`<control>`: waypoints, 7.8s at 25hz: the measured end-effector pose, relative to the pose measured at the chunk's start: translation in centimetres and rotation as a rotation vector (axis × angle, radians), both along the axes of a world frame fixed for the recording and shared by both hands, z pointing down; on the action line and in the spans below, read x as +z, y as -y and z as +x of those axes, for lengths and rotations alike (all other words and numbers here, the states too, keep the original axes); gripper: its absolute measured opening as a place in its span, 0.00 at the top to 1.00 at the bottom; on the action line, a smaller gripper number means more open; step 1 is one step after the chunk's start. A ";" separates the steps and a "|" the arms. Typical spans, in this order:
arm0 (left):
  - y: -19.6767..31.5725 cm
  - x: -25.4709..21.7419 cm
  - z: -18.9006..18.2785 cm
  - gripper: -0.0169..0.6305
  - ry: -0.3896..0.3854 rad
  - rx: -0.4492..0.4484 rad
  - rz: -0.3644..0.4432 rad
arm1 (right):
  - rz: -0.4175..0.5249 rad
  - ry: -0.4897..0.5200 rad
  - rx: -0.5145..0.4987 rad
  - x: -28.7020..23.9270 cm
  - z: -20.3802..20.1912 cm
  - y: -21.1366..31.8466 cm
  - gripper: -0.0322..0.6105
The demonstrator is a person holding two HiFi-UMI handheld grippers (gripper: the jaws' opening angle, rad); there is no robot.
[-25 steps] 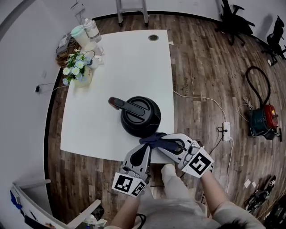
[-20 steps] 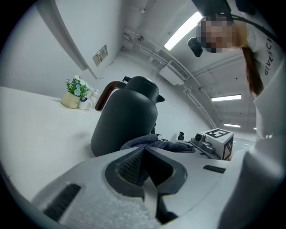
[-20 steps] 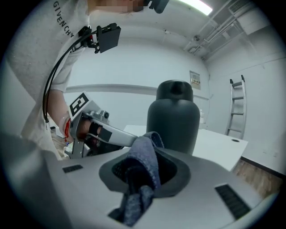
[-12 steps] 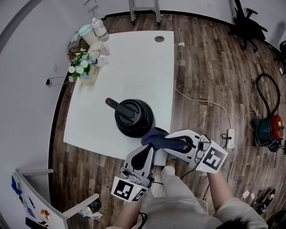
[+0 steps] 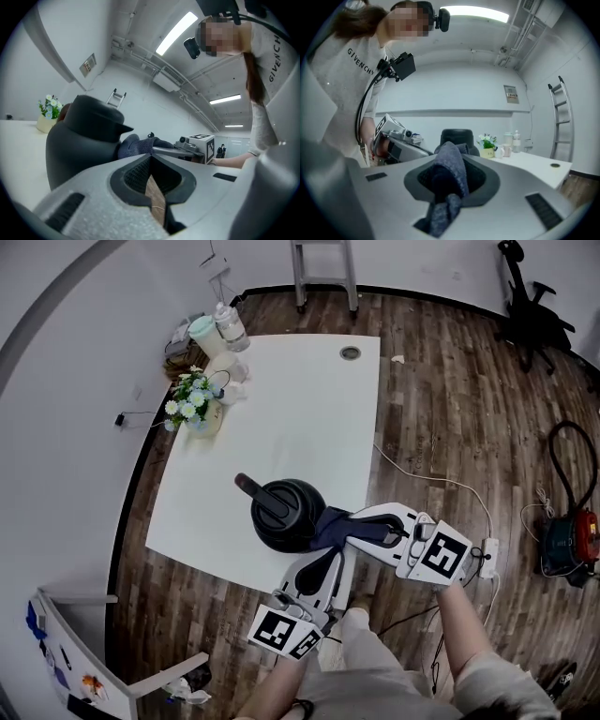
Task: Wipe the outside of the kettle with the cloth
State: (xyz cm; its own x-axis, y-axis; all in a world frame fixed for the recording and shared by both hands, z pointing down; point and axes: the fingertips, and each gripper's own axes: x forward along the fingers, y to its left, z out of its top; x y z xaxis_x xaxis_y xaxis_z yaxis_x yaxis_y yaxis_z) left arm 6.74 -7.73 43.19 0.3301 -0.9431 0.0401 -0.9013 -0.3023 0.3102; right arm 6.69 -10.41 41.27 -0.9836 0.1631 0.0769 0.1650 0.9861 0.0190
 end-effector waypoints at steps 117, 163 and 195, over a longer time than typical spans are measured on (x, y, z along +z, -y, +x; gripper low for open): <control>3.2 -1.2 -23.7 0.96 0.271 -0.488 0.059 | 0.774 -1.084 -0.914 -1.1 -24.0 -1.6 0.84; -1.5 -5.6 -19.2 0.96 0.365 -0.473 0.128 | 0.681 -0.496 -0.055 -10.6 -4.8 -4.7 0.84; -4.5 -4.0 -17.0 0.96 0.381 -0.464 0.081 | 0.806 -0.628 0.375 -4.7 -4.4 -4.2 0.84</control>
